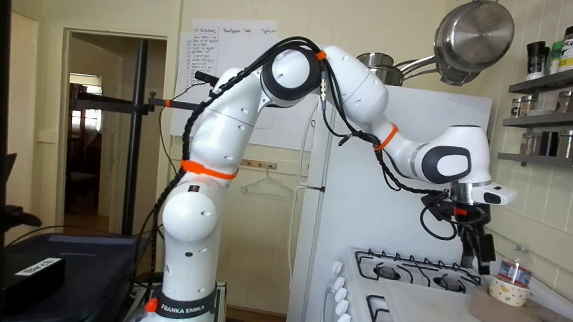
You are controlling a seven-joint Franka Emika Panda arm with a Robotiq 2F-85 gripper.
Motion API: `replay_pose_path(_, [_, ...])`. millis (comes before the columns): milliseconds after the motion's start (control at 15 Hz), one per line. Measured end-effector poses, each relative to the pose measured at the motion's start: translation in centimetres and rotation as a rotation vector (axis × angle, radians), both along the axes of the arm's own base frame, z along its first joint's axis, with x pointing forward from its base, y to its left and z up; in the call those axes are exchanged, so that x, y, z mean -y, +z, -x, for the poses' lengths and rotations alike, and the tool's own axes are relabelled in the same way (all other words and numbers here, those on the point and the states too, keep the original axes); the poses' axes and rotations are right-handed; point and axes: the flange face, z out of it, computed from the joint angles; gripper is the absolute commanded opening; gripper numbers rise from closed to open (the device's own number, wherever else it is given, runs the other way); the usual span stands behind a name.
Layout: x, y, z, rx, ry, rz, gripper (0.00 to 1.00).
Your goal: Move the coffee cup and bottle to the left side of the brown box.
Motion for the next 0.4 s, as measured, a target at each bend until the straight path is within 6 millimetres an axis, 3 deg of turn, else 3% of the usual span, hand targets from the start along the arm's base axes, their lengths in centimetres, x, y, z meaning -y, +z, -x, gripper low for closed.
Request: replay_pose_path(400, [0.1,0.7,3.0,0.138,0.068,0.028,1.0])
